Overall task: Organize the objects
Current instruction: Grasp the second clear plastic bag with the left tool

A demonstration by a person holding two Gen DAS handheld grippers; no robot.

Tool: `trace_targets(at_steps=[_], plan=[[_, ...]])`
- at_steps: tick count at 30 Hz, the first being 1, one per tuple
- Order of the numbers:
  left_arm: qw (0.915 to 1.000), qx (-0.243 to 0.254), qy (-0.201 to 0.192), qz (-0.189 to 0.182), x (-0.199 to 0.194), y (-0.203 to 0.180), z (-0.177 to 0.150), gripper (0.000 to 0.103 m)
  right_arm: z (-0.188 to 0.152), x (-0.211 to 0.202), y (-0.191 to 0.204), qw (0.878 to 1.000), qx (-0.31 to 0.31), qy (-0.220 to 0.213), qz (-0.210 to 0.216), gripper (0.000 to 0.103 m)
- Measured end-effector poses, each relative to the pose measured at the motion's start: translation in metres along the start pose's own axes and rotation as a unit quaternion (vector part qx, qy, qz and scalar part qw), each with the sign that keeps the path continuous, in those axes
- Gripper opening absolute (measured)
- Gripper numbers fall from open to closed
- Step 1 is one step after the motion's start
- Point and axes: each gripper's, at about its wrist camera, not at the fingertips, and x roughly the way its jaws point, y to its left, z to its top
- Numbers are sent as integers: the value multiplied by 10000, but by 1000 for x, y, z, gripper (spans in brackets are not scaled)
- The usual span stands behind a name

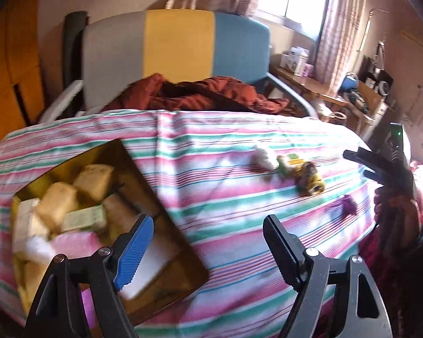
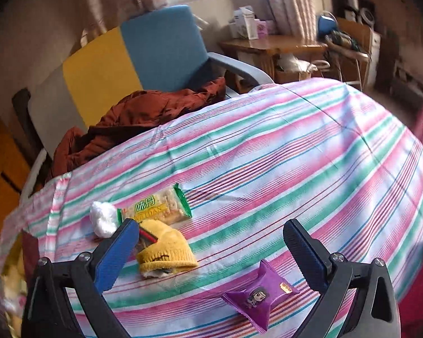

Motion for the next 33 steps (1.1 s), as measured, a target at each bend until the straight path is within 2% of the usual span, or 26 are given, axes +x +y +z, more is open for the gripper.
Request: trace_targets(at_steps=[6, 16, 21, 24, 27, 29, 31, 33], plan=[[9977, -194, 406, -503, 45, -27, 29, 82, 2, -6, -7, 9994, 284, -64, 200, 103], [9909, -324, 1143, -627, 135, -60, 66, 80, 6, -11, -19, 9956, 696, -115, 613, 103], [9860, -671, 1186, -966, 172, -67, 85, 80, 6, -8, -18, 9941, 738, -33, 796, 103], [9868, -724, 1146, -888, 192, -72, 97, 79, 6, -6, -17, 9936, 705, 15, 880, 103], [9856, -787, 1257, -817, 216, -74, 104, 72, 5, -6, -16, 9931, 693, 35, 942, 103], [9863, -754, 1291, -691, 230, -77, 106, 57, 5, -6, -17, 9928, 711, 40, 963, 103], [9857, -691, 1428, -565, 246, -80, 105, 47, 6, -4, -18, 9926, 732, 59, 970, 103], [9829, -640, 1641, -546, 261, -81, 100, 45, 5, -4, -18, 9926, 722, 82, 968, 103]])
